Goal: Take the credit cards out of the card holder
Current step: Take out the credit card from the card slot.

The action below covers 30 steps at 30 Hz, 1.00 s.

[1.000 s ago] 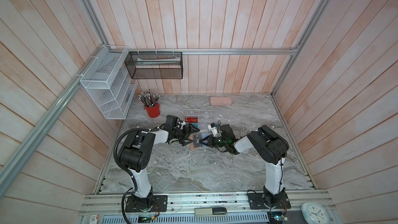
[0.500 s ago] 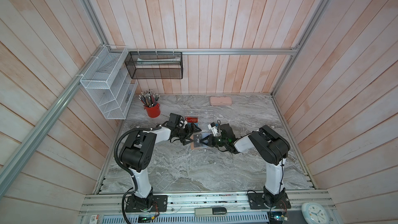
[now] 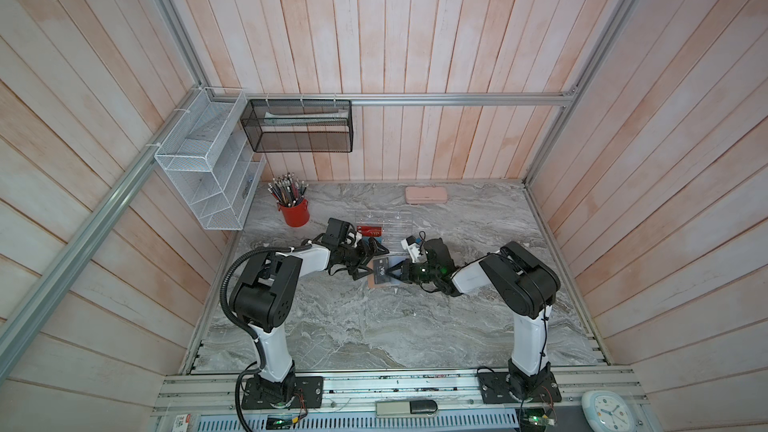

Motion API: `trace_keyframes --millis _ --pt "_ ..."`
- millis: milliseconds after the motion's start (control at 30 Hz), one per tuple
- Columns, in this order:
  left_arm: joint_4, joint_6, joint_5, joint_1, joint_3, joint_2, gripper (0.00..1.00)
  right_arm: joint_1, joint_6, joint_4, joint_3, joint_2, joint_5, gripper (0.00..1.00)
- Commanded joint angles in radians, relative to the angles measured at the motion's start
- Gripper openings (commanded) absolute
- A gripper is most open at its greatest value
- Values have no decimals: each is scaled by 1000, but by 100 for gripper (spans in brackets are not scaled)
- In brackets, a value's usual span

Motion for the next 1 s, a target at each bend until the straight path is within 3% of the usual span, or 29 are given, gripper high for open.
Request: trace_keyframes --millis 0,967 --pt "-128 39 -164 -9 -48 89 100 -6 -24 -16 -4 -36 2 8" --pt "-132 37 -169 -9 -46 86 100 -34 -65 -36 -25 -53 -19 6"
